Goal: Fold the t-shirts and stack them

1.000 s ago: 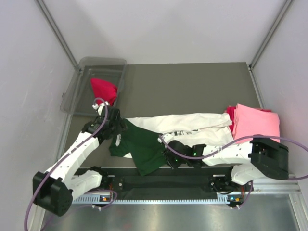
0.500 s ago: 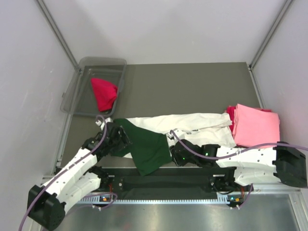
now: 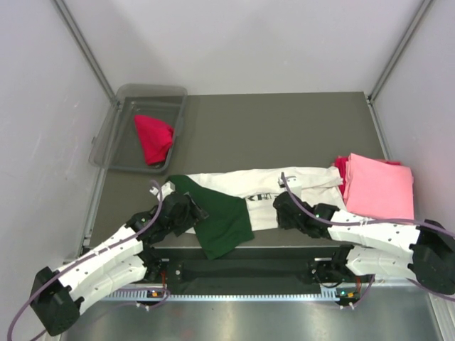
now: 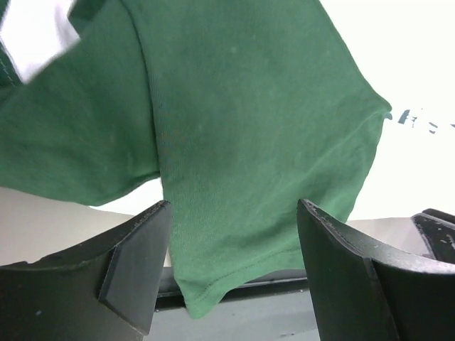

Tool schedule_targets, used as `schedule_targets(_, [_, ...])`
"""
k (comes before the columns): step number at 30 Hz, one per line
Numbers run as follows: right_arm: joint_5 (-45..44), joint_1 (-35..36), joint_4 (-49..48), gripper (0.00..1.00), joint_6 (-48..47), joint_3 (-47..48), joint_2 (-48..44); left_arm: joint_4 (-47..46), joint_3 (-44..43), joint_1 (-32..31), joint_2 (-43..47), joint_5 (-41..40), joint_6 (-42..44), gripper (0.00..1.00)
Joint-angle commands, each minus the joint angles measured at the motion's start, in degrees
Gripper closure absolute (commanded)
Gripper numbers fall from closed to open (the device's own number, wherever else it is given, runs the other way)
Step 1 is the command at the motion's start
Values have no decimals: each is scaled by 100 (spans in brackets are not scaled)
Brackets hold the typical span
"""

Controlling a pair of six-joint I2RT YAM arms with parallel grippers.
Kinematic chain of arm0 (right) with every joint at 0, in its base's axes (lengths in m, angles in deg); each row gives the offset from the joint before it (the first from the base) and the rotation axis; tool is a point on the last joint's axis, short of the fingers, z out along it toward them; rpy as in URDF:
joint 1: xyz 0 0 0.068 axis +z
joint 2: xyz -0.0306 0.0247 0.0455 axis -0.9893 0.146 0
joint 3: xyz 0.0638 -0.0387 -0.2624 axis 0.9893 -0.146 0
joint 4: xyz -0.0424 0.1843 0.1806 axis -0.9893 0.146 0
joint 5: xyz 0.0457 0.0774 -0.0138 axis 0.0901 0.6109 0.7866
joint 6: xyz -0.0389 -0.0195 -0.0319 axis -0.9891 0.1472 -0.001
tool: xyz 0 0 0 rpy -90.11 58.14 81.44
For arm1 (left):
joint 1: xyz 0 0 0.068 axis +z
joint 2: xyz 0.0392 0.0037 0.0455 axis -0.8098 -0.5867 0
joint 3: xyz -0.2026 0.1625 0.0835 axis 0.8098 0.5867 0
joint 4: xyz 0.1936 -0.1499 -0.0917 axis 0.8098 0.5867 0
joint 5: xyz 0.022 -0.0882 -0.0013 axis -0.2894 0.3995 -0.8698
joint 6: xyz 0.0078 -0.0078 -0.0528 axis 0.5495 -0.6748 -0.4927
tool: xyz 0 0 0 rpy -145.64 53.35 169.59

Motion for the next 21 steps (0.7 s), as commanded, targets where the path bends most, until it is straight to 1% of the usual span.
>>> schedule_targets(1, [68,-302,19,67,101,-72,-212,-392,104,-185,-164,-437,-566,24])
schedule_targets(5, [77,-566,1,69,119,-99,-151,-498,140,-194,-418,-656,-785,26])
schedule_targets(7, [42,-671,10,70,127,-55,-116,-314,122,-194,-541,-911,-1110,28])
schedule_targets(12, [-310,-908,124,69,329,24,-63,-322,192,-194,-691,-1193,-1576,29])
schedule_targets(16, [-345,-1163,256,69,522,94,401,-392,192,-194,-1120,-1263,-1884,30])
schedule_targets(19, [-310,-1173,221,70,620,112,806,-796,157,-203,-1604,-1316,-1884,30])
schedule_targets(20, [-197,-1172,169,70,620,103,903,-1075,131,-185,-1753,-1368,-1884,30])
schedule_targets(21, [-126,-1172,38,70,576,86,1000,-1191,96,-185,-2077,-1377,-1850,30])
